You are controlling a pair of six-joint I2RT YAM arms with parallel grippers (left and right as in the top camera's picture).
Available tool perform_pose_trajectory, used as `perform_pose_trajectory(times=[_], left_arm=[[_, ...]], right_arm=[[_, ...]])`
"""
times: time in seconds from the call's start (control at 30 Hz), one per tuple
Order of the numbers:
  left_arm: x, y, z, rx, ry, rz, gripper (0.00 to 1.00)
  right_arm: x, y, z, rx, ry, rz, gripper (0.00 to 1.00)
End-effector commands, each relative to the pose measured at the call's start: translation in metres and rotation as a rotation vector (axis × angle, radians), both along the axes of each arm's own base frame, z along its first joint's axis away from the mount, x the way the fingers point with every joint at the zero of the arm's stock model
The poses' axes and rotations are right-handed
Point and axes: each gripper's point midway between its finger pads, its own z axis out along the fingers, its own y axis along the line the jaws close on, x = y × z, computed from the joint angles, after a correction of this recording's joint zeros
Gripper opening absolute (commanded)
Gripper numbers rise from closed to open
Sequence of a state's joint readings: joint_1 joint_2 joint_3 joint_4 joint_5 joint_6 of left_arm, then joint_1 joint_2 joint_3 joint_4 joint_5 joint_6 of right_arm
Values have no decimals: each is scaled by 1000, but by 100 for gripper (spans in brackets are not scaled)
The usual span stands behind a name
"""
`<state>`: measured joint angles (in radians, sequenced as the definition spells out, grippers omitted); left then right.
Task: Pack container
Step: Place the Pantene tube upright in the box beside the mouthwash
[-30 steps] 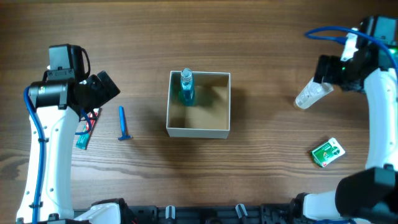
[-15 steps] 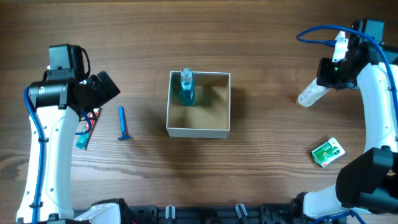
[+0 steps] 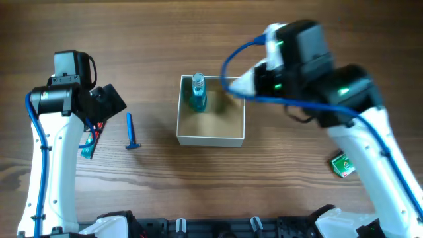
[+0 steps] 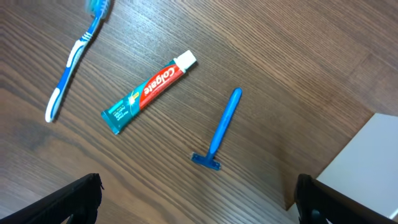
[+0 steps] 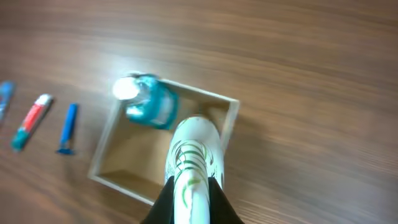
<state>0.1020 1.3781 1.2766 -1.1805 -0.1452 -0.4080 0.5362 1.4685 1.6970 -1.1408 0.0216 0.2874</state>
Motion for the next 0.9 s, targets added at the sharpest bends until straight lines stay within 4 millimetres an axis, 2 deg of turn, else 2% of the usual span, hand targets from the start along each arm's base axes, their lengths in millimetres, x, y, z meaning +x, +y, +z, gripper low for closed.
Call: perform_pose_trajectory(times=[0.0, 0.17, 0.27, 0.53, 0.8, 0.83, 0.87], left_arm=[[4, 7, 6, 42, -12, -19, 100], [4, 7, 6, 42, -11, -19, 100], [4, 7, 6, 42, -12, -19, 100], [4, 7, 6, 42, -11, -19, 100], [4, 7, 6, 42, -11, -19, 100], [4, 7, 6, 42, -11, -19, 100], [4, 7, 6, 42, -10, -19, 100]], right_arm=[[7, 27, -10, 13, 1, -123, 4], [21, 43, -67, -71, 119, -152, 4], [37, 45, -87, -118, 112, -177, 4], [56, 59, -133, -162, 160, -180, 4], [60, 62, -133, -150, 146, -180, 4], [60, 62, -133, -150, 146, -180, 6], [60, 62, -133, -150, 146, -180, 13]])
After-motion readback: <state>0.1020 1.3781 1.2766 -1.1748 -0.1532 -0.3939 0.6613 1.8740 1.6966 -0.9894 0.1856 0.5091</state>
